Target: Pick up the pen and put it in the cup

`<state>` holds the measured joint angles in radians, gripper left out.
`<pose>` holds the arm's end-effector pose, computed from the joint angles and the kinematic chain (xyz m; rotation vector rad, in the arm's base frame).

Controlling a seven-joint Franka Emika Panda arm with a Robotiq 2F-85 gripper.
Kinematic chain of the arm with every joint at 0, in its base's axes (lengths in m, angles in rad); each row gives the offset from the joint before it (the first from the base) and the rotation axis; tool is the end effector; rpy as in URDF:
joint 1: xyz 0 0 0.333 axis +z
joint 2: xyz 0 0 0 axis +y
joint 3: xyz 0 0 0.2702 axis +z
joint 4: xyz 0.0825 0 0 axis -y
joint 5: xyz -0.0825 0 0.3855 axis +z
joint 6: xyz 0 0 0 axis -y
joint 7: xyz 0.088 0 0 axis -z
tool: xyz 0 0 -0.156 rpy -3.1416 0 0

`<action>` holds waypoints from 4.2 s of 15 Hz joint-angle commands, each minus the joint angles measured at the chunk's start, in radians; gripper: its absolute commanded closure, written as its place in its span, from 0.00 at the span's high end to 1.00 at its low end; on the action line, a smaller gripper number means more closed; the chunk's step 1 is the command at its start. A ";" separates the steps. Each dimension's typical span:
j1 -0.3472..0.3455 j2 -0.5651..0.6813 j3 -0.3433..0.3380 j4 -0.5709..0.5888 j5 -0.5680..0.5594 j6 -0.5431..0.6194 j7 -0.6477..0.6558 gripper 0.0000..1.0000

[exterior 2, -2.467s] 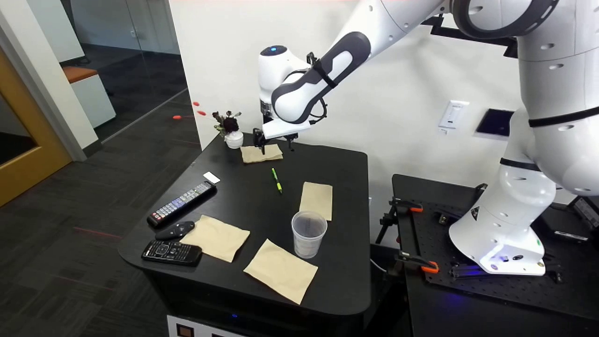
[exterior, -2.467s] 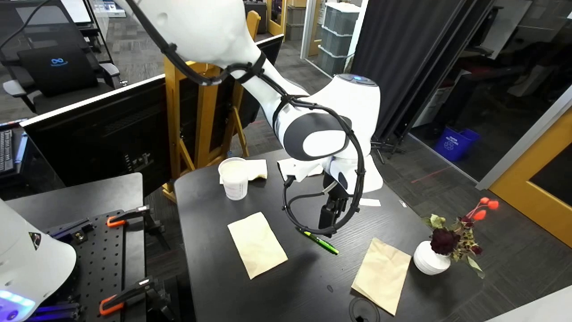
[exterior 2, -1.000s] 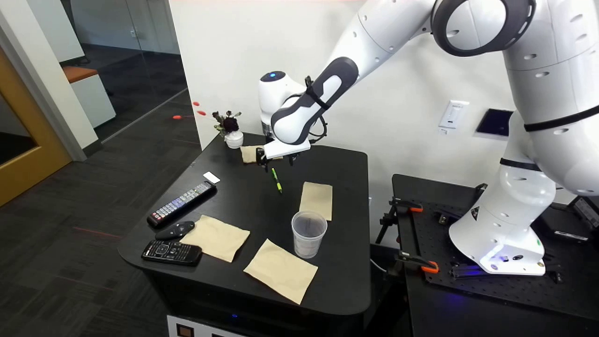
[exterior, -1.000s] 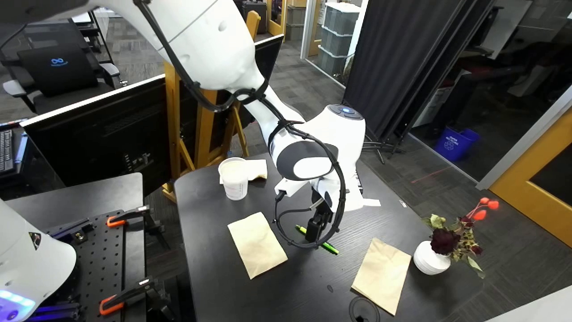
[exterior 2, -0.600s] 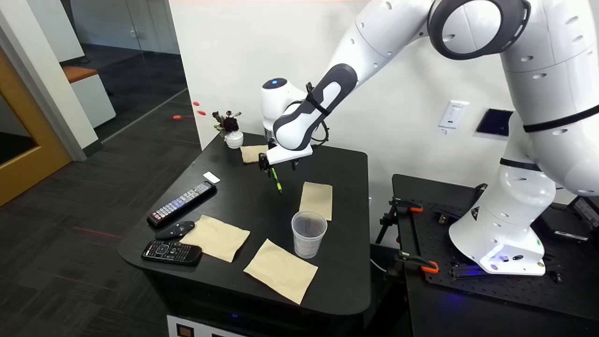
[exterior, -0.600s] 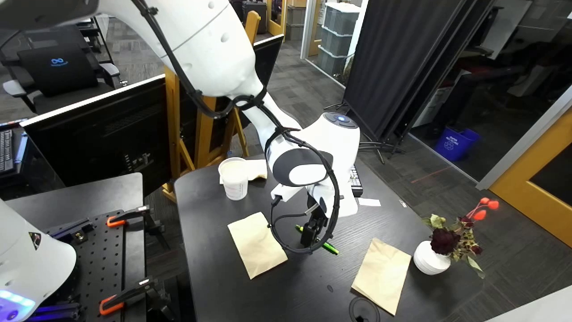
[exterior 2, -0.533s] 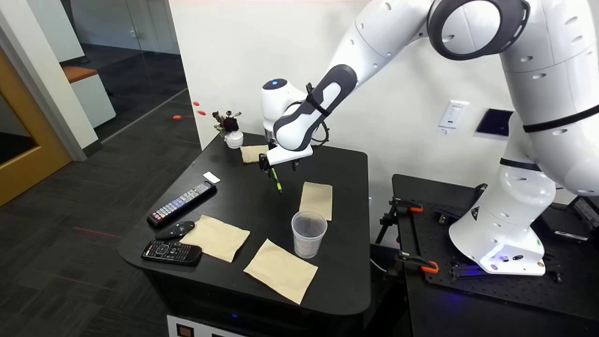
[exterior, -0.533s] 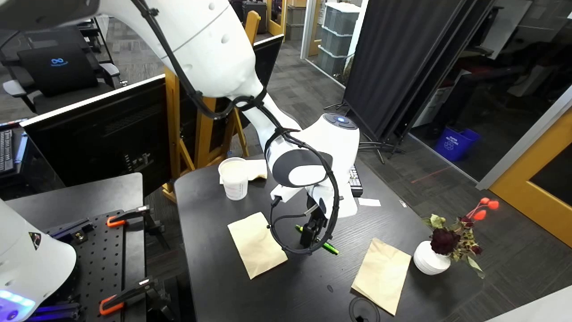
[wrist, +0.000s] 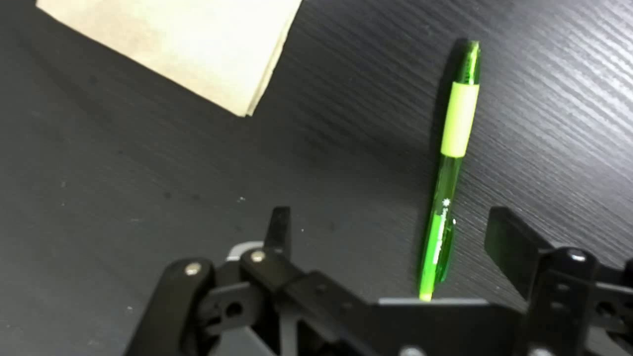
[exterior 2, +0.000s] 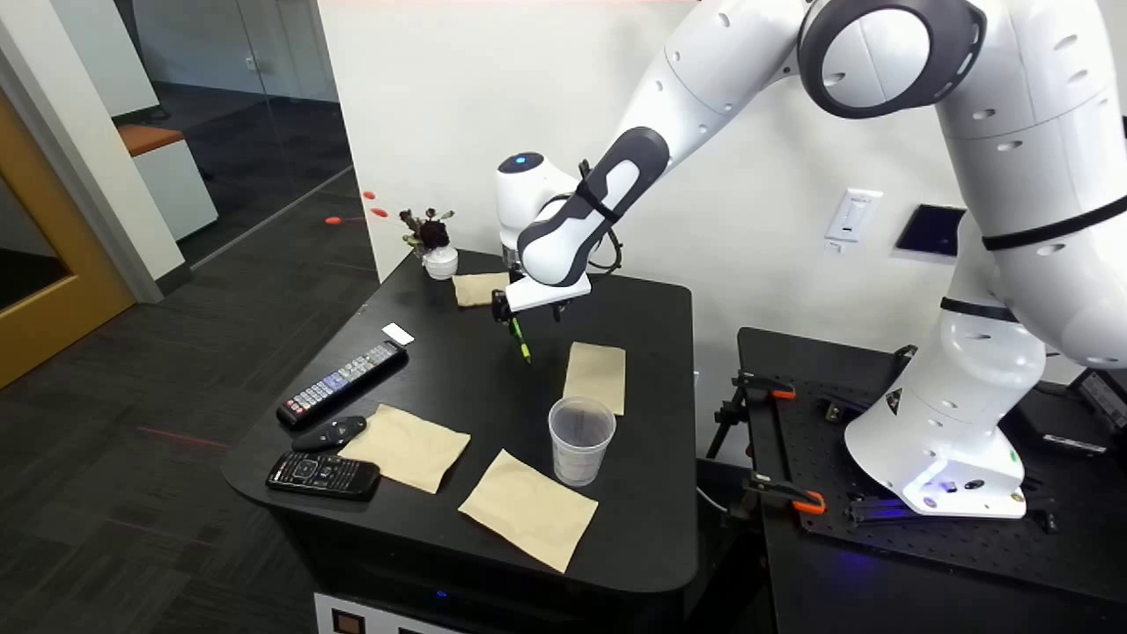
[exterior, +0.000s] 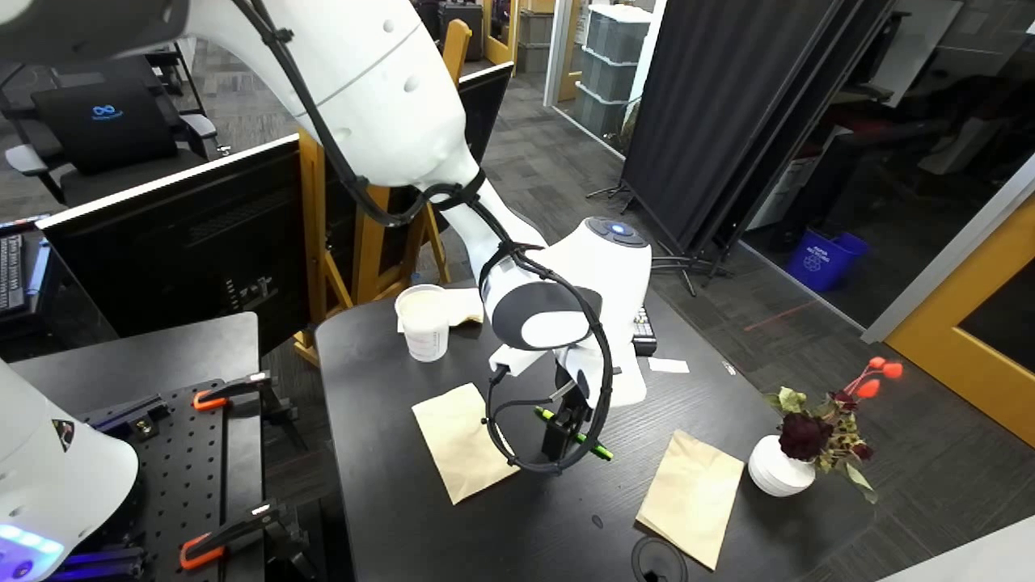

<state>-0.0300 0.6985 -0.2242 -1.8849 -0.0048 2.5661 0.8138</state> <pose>0.5795 -0.1601 0.0564 2.6235 -1.4554 0.0587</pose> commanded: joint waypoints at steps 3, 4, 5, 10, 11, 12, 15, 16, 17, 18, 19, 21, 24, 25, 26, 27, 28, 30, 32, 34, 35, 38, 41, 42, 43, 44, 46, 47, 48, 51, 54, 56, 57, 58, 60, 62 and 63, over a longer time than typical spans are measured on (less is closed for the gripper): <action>0.009 0.009 -0.026 -0.005 0.024 0.032 -0.001 1.00; 0.009 0.010 -0.027 -0.004 0.024 0.033 0.000 1.00; 0.010 0.012 -0.027 -0.002 0.024 0.032 0.000 1.00; 0.009 0.019 -0.027 0.009 0.028 0.034 0.003 1.00; 0.009 0.021 -0.026 0.011 0.030 0.036 0.003 1.00; 0.008 0.024 -0.026 0.014 0.033 0.039 0.004 1.00; 0.008 0.033 -0.024 0.023 0.045 0.043 0.006 1.00; 0.008 0.038 -0.024 0.027 0.050 0.045 0.007 1.00; 0.009 0.041 -0.024 0.030 0.055 0.047 0.007 1.00; 0.010 0.045 -0.024 0.033 0.058 0.048 0.009 0.75; 0.011 0.048 -0.025 0.036 0.059 0.049 0.009 0.74; 0.013 0.054 -0.027 0.041 0.061 0.051 0.010 0.59; 0.013 0.059 -0.027 0.049 0.063 0.052 0.010 0.36; 0.014 0.059 -0.027 0.053 0.063 0.053 0.010 0.27; 0.014 0.060 -0.027 0.056 0.063 0.052 0.009 0.20; 0.014 0.061 -0.028 0.057 0.063 0.051 0.010 0.12; 0.015 0.062 -0.028 0.060 0.062 0.051 0.010 0.05; 0.015 0.064 -0.028 0.061 0.062 0.050 0.009 0.00; 0.016 0.057 -0.027 0.059 0.062 0.046 0.008 0.03; 0.023 0.027 -0.028 0.039 0.060 0.057 0.005 0.02; 0.032 0.006 -0.035 0.027 0.054 0.066 0.010 0.03; 0.059 -0.055 -0.057 0.001 0.035 0.105 0.010 0.03; 0.101 -0.127 -0.092 -0.019 0.005 0.128 0.018 0.03; 0.118 -0.151 -0.106 -0.024 -0.009 0.123 0.026 0.03; 0.127 -0.179 -0.110 -0.032 -0.021 0.120 0.024 0.03; 0.133 -0.213 -0.110 -0.043 -0.031 0.110 0.016 0.03; 0.131 -0.277 -0.092 -0.066 -0.045 0.089 -0.010 0.03; 0.124 -0.305 -0.079 -0.078 -0.047 0.078 -0.028 0.03; 0.114 -0.336 -0.060 -0.089 -0.044 0.070 -0.055 0.03; 0.076 -0.449 0.007 -0.137 -0.022 0.023 -0.210 0.03; 0.040 -0.558 0.069 -0.177 0.024 -0.063 -0.404 0.03; 0.022 -0.623 0.102 -0.195 0.063 -0.133 -0.531 0.03; 0.014 -0.657 0.116 -0.203 0.086 -0.172 -0.595 0.03; 0.009 -0.685 0.125 -0.208 0.103 -0.213 -0.656 0.03; 0.005 -0.737 0.137 -0.214 0.130 -0.294 -0.772 0.03; 0.010 -0.782 0.143 -0.224 0.136 -0.367 -0.876 0.03; 0.014 -0.802 0.145 -0.233 0.124 -0.395 -0.917 0.03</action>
<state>-0.0049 -0.0224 -0.1000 -2.0702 0.1066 2.2461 0.0249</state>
